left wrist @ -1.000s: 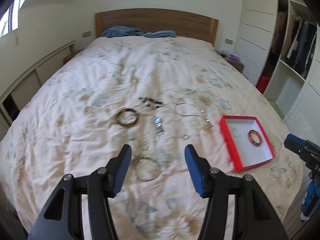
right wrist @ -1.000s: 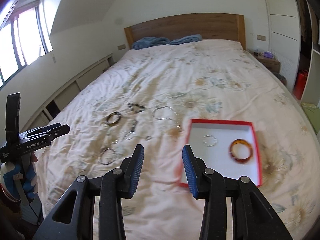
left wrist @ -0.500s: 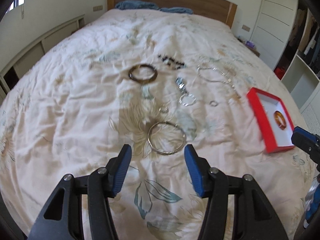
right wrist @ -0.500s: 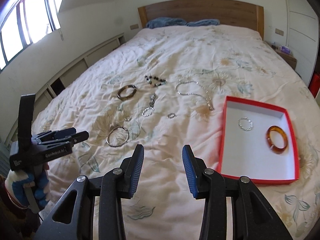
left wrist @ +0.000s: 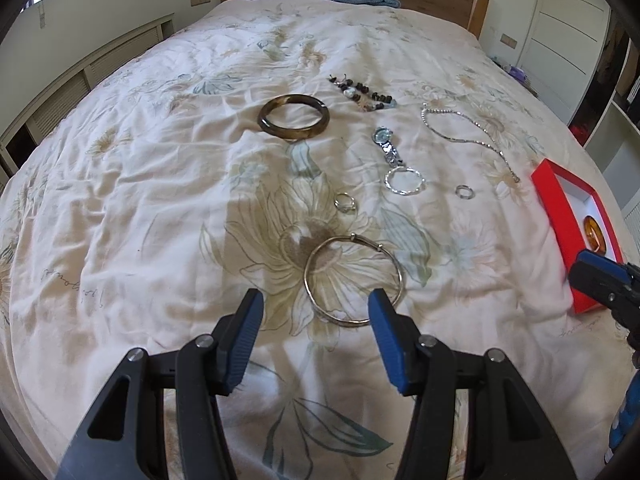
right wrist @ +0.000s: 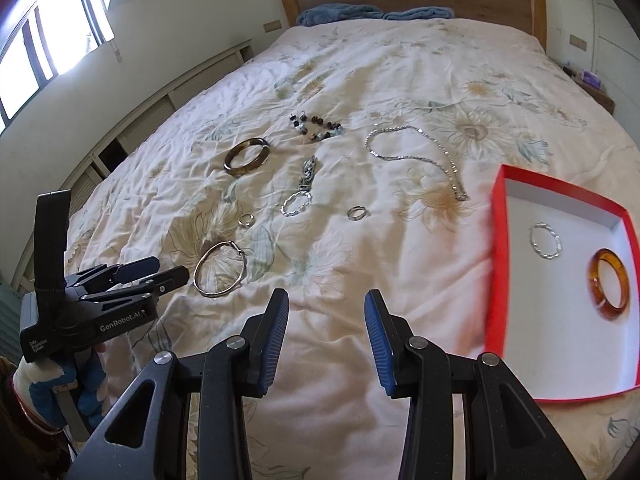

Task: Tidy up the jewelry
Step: 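Grasp the large silver hoop with the left tool while the right tool grasps a small ring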

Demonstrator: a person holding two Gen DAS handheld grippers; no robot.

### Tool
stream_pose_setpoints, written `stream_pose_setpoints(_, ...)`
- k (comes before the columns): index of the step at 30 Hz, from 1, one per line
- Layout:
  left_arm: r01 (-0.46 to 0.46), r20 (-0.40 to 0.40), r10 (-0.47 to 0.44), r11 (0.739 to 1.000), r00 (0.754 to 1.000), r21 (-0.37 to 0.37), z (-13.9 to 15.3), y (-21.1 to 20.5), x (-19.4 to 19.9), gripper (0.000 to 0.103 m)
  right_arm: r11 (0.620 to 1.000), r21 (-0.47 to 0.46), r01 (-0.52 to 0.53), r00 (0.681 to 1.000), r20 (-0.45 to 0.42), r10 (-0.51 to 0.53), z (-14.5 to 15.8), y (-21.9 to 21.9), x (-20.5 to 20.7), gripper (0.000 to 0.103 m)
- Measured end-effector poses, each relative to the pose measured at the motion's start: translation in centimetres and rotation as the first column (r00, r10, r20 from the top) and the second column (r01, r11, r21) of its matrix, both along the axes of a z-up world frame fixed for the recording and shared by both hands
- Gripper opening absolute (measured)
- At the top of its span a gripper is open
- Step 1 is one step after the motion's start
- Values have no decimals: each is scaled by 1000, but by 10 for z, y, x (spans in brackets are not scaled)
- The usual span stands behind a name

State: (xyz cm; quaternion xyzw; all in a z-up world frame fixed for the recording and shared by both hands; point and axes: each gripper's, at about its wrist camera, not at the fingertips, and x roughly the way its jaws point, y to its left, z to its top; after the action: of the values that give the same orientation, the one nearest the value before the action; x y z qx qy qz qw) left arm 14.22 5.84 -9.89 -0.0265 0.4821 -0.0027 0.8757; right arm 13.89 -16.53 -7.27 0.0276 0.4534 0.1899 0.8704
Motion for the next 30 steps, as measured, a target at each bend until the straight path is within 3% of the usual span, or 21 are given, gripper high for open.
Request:
stream_pose_setpoints(11, -52, -23, 51, 998, 998, -28, -18, 10, 11, 52, 999, -38, 12, 1000, -10, -12, -10, 8, 28, 37)
stream_pose_setpoints(21, -33, -81, 30, 999, 996, -41, -43, 14, 28, 27, 999, -28, 38, 999, -35, -39, -37, 24, 83, 35)
stream_pose_setpoints(30, -23, -87, 19, 998, 996, -55, -53, 13, 35, 15, 997, -26, 74, 996, -50, -75, -57, 23, 116, 35)
